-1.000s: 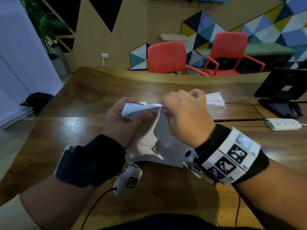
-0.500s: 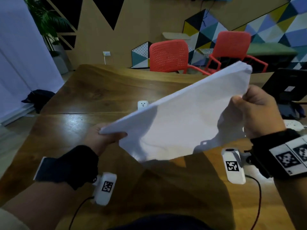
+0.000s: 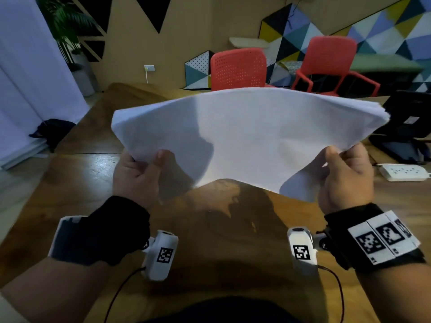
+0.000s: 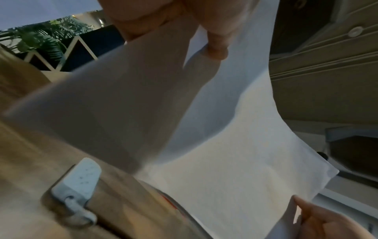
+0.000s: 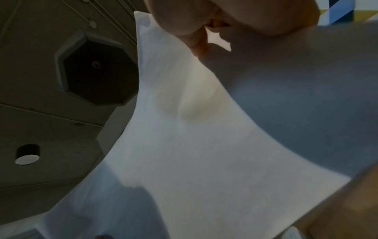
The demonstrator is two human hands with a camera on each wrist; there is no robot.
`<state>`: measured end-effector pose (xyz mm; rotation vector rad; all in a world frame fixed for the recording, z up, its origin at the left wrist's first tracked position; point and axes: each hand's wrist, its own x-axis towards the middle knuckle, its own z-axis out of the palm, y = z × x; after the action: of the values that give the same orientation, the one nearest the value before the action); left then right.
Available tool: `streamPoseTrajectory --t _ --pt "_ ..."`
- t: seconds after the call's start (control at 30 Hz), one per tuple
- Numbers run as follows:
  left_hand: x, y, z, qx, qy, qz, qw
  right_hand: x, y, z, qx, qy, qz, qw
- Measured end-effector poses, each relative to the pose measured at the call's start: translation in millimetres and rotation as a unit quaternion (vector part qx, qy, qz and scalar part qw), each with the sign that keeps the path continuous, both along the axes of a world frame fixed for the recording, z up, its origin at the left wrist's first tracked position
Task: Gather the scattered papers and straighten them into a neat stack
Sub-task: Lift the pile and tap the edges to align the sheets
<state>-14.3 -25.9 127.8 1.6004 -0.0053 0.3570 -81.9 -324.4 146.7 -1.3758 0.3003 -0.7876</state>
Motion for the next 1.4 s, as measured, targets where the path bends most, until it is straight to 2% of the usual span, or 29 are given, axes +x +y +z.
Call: streamPoseTrajectory --t 0.07,0.13,0.27,0.4,0.53,0.6,0.77,0.9,1.0,1.13,1.3,1.4 --pt "-1 6 -13 0.032 0.034 0.001 0.999 -6 -1 -12 0.044 0.0 0.066 0.997" --pt "-4 8 -31 0.052 0.089 -0.002 0.995 -14 -2 -34 0.052 0.057 0.118 0.99" --pt "-4 7 -53 0.033 0.153 -0.01 0.988 -18 0 -74 0.045 0.155 0.13 0.978" --pt "-1 3 -39 0.012 0.128 -0.017 0.992 -11 1 -55 0.039 0.119 0.128 0.984" --pt "-9 9 -6 -0.04 0.02 -0.041 0.998 -13 -4 -18 0.034 0.026 0.155 0.987" --pt "-12 13 -1 -0.044 0.006 -0.051 0.998 -15 -7 -16 0.036 0.029 0.153 0.987" --pt "-8 17 -27 0.032 0.042 -0.068 0.996 -19 -1 -52 0.002 0.163 0.158 0.974" --pt "-7 16 -34 0.024 0.057 -0.047 0.997 -17 4 -61 -0.001 0.218 0.157 0.963" --pt "-6 13 -30 -0.016 0.064 -0.034 0.997 -11 3 -62 -0.001 0.233 0.142 0.962" --pt "5 9 -29 -0.067 0.099 0.035 0.992 -10 6 -55 0.0 0.235 0.141 0.962" --pt "8 12 -33 -0.039 0.117 0.029 0.992 -14 11 -50 0.054 0.214 0.138 0.965" --pt "10 12 -34 -0.076 0.136 0.024 0.987 -15 11 -53 0.072 0.203 0.138 0.967"
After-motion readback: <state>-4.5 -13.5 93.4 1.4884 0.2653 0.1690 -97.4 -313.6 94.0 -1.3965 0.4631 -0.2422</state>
